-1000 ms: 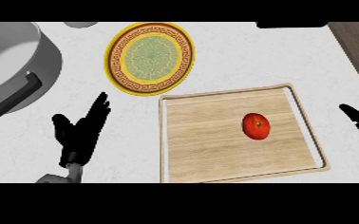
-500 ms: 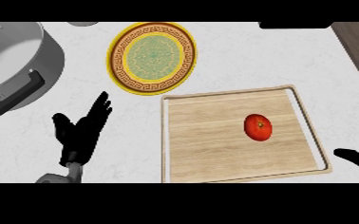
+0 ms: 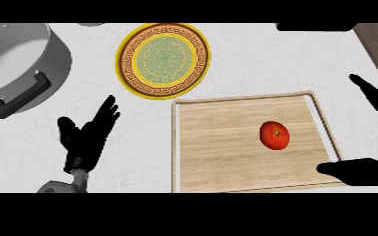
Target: Pick the tomato from the tray and place it in the plate
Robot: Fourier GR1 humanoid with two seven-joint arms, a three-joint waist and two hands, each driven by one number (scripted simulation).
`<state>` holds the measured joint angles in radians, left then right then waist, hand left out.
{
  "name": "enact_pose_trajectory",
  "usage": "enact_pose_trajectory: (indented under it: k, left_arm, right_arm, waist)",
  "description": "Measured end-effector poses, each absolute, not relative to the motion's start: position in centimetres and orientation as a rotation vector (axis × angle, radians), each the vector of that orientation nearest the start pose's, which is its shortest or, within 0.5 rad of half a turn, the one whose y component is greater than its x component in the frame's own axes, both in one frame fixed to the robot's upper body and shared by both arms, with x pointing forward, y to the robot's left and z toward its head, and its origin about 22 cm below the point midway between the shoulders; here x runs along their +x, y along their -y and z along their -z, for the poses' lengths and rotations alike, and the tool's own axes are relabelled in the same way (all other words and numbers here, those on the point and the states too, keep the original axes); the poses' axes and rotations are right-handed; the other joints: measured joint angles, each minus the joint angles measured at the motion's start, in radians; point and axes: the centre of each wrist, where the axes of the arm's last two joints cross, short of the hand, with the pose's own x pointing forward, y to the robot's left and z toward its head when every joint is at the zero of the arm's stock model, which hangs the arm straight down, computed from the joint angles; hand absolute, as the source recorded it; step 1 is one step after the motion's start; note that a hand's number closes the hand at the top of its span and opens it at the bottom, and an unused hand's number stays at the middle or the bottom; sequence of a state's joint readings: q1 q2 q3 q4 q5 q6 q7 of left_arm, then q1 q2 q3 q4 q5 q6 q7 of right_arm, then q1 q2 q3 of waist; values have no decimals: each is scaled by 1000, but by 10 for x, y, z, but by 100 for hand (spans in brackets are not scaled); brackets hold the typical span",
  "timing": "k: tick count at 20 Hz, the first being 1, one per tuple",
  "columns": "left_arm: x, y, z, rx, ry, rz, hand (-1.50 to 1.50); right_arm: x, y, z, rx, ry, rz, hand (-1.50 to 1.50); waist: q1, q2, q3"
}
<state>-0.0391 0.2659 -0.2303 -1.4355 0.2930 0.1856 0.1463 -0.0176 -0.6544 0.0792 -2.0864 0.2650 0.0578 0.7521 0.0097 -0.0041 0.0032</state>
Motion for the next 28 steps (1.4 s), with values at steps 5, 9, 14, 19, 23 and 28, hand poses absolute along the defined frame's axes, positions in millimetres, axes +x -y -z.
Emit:
enact_pose_trajectory:
  k: [5, 9, 14, 19, 23, 28]
  left_arm:
    - [244, -238, 23, -2, 1270, 15, 0]
    - [241, -239, 18, -1, 1262, 11, 0]
    - [238, -242, 20, -4, 1260, 7, 0]
    - [240, -235, 19, -3, 1248, 6, 0]
    - [240, -240, 20, -4, 1250, 7, 0]
    - [239, -241, 20, -3, 1259, 4, 0]
  right_arm:
    - [219, 253, -152, -803, 1186, -635, -150]
    - [226, 242, -138, -765, 1128, -660, -150]
    - [226, 228, -129, -720, 1108, -670, -150]
    - [229, 207, -114, -726, 1102, -677, -150]
    - [232, 207, -109, -778, 1059, -705, -150]
    - [239, 204, -102, -818, 1013, -718, -150]
  waist:
    - [-1, -2, 2]
    - [-2, -1, 2]
    - [-6, -2, 2]
    - [-7, -2, 3]
    - [-7, -3, 3]
    - [-8, -2, 3]
